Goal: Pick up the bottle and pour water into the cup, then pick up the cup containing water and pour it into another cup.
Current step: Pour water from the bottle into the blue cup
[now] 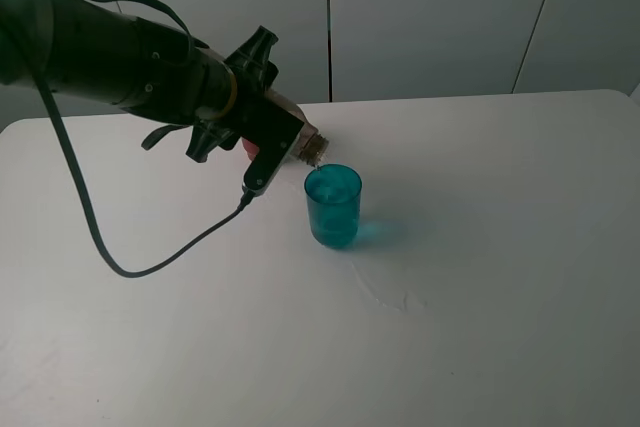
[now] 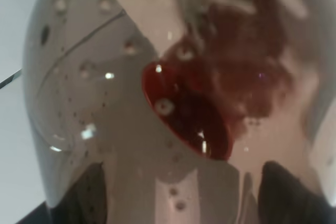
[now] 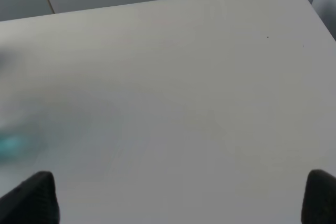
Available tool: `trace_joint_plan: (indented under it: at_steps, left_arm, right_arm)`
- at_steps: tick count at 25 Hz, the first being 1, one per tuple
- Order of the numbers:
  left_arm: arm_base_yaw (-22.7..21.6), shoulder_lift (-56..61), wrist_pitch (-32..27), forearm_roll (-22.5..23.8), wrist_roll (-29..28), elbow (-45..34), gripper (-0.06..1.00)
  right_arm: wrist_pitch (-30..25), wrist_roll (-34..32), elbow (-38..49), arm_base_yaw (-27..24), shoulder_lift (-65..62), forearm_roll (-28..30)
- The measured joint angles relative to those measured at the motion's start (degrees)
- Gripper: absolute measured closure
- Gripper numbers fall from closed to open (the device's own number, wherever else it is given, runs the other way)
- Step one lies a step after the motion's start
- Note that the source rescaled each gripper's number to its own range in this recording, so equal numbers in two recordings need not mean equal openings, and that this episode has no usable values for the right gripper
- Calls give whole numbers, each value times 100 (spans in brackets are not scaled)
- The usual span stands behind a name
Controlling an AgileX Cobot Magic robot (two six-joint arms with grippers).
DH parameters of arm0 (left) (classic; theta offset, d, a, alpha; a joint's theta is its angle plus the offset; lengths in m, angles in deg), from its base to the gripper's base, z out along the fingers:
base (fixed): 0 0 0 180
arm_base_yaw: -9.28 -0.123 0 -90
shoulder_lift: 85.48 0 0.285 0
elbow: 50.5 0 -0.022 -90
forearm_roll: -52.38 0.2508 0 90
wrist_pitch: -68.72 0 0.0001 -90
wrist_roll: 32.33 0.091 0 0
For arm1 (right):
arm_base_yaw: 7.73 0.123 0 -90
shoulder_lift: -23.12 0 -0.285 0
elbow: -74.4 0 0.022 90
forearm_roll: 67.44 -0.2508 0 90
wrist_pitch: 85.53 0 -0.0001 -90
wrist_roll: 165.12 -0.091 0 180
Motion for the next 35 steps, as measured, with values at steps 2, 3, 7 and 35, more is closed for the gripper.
trace_joint_plan:
  at_steps: [2,3,7,35]
  left_arm:
    - [0,0,10,8,0,0,94]
    - [0,0,10,8,0,0,94]
    - [45,0,22,13,-4,0,94]
    - [110,247,411,872,-306,0,94]
  right_arm:
    - [0,0,0,0,0,0]
    - [0,0,0,0,0,0]
    - [0,0,0,0,0,0]
    - [0,76,0,0,0,0]
